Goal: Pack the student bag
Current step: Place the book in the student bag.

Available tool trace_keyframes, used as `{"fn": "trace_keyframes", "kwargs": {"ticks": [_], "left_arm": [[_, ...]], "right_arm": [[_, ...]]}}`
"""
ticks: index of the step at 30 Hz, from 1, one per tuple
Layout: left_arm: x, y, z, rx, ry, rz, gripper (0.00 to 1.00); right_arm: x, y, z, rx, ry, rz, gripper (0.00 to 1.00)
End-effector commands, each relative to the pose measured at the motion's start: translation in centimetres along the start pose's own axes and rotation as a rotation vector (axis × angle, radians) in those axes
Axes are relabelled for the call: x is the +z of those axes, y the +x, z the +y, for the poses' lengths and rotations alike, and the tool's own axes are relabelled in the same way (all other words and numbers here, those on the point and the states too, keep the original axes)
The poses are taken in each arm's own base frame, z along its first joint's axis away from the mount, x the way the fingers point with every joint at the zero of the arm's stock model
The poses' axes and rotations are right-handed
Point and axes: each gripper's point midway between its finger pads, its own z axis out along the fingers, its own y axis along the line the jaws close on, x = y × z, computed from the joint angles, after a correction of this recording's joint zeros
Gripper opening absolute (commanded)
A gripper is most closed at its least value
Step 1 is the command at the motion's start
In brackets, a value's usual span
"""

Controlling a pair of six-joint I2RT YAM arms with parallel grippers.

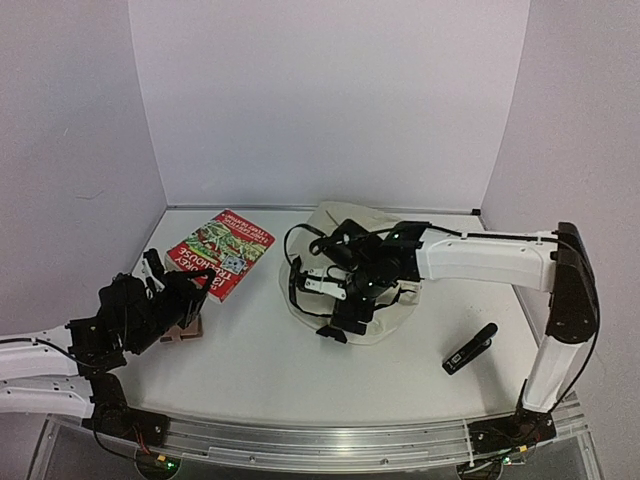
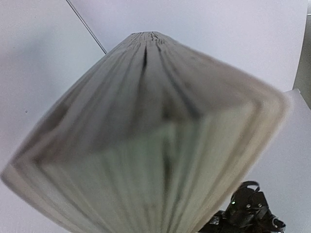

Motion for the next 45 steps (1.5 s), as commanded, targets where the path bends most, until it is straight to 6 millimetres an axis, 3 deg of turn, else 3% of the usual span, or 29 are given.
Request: {"fn": "trace_keyframes", "kwargs": {"ticks": [1, 4, 7, 17, 21, 27, 37, 45], "left_arm": [[-0.8, -1.6, -1.0, -0.058, 0.042, -0.065, 0.00], [-1.0, -1.7, -0.6, -0.069, 0.037, -0.069, 0.00], [-1.0, -1.6, -0.3, -0.077, 0.030, -0.067, 0.00], [-1.0, -1.3, 0.4, -0.081, 0.025, -0.064, 0.00], [-1.1, -1.4, 0.6, -0.081, 0.024, -0.067, 0.00], [-1.0, -0.4, 0.5, -0.061, 0.058, -0.019, 0.00], [-1.2, 2.8, -0.9, 0.012, 0.165, 0.153, 0.00], [0.2, 5.7, -3.1, 0.079, 0.227, 0.286, 0.00]], "right_arm": [[1.9, 0.5, -1.1, -0.123, 0.180, 0.101, 0.98], [2.7, 0.2, -1.9, -0.137, 0.249, 0.133, 0.97], [2.9, -0.4, -3.3, -0.124, 0.324, 0.142, 0.88], [0.0, -4.6, -6.8, -0.051, 0.436, 0.041, 0.56], [-0.4, -4.7, -7.5, -0.032, 0.431, 0.022, 0.37], [-2.1, -4.9, -9.3, 0.085, 0.396, -0.049, 0.00], [-8.8, -9.0, -14.3, 0.400, 0.266, -0.346, 0.00], [-10.7, -10.3, -14.9, 0.433, 0.239, -0.412, 0.00]]}}
